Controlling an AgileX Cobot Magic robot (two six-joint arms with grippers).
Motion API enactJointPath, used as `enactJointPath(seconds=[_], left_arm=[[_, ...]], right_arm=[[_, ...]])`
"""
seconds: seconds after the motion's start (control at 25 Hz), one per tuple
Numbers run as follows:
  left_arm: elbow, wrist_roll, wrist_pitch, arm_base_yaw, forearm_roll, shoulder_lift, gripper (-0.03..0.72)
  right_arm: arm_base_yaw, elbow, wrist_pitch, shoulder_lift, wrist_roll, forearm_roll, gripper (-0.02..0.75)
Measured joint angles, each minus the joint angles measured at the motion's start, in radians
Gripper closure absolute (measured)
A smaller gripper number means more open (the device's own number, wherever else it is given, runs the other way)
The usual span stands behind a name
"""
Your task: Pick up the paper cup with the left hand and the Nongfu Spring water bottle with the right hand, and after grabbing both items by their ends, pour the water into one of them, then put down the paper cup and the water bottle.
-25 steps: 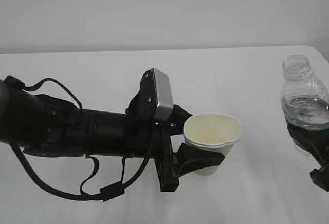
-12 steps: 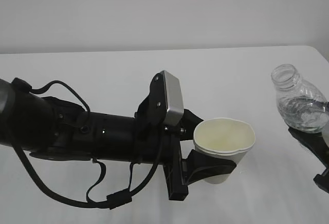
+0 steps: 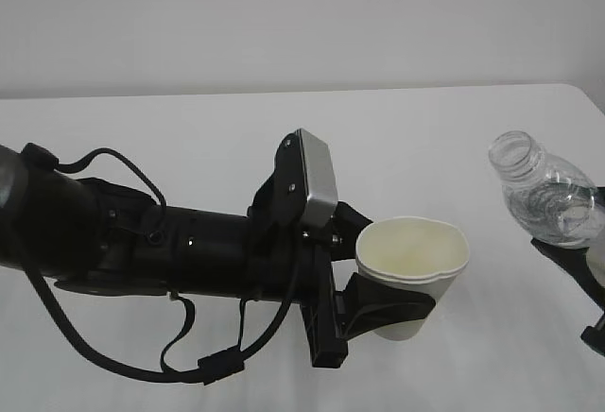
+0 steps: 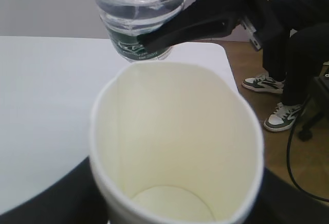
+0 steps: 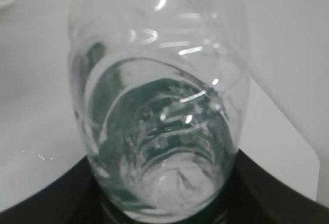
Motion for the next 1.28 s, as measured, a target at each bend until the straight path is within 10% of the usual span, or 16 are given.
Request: enactJointPath(seconds=[1.28], left_arm=[[0.000,-0.043,-0.028,0.000,0.056,0.000,0.254]], right_arm=[[0.000,0.000,-0.052,0.000,-0.279,0.000,0.311]])
